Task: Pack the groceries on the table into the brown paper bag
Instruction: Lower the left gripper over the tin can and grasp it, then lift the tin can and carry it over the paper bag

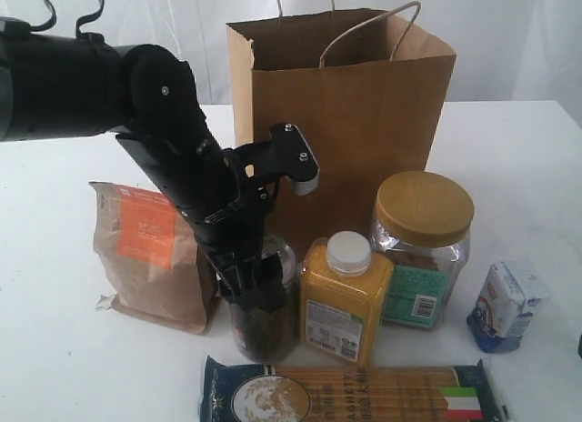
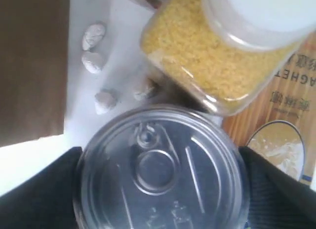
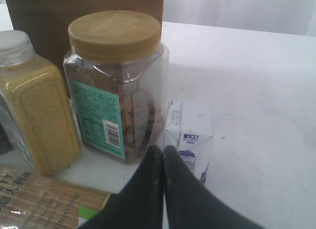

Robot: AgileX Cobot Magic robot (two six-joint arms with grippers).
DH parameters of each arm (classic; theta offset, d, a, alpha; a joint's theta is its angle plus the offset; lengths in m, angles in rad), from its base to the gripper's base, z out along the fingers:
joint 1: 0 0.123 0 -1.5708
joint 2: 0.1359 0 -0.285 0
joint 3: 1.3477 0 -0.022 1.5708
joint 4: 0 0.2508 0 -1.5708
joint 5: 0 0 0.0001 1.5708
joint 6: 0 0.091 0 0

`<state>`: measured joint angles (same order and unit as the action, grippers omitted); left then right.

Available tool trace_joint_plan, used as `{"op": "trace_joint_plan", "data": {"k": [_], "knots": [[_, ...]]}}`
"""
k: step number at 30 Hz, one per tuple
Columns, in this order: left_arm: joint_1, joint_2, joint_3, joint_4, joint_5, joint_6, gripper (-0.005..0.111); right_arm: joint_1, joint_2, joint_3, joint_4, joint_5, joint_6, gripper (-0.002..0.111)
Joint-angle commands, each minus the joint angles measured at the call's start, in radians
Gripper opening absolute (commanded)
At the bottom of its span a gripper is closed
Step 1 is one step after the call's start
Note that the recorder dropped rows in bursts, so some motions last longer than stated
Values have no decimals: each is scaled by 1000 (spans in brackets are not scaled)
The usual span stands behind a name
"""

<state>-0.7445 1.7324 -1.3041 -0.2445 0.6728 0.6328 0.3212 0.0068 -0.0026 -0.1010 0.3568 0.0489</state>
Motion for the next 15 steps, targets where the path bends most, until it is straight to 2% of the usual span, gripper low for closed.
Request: {"op": "trace_joint_plan", "data": {"k": [1,4,8,11,15], "knots": [[-8,-68,-1,-32,84,-36,0,-2,-7,3,0,-14,-8,0],[-5,-203,-13,-14,89,-107,0,-2,-7,3,0,-14,-8,0],[-5,-326,-150,17,152,-167,0,-2,-7,3,0,-14,-8,0],[-5,-349,-329,200,189,-358,0,-2,-7,3,0,-14,-8,0],[-5,-347,-485,346,247,-387,0,-2,-7,3,0,-14,-8,0]]}}
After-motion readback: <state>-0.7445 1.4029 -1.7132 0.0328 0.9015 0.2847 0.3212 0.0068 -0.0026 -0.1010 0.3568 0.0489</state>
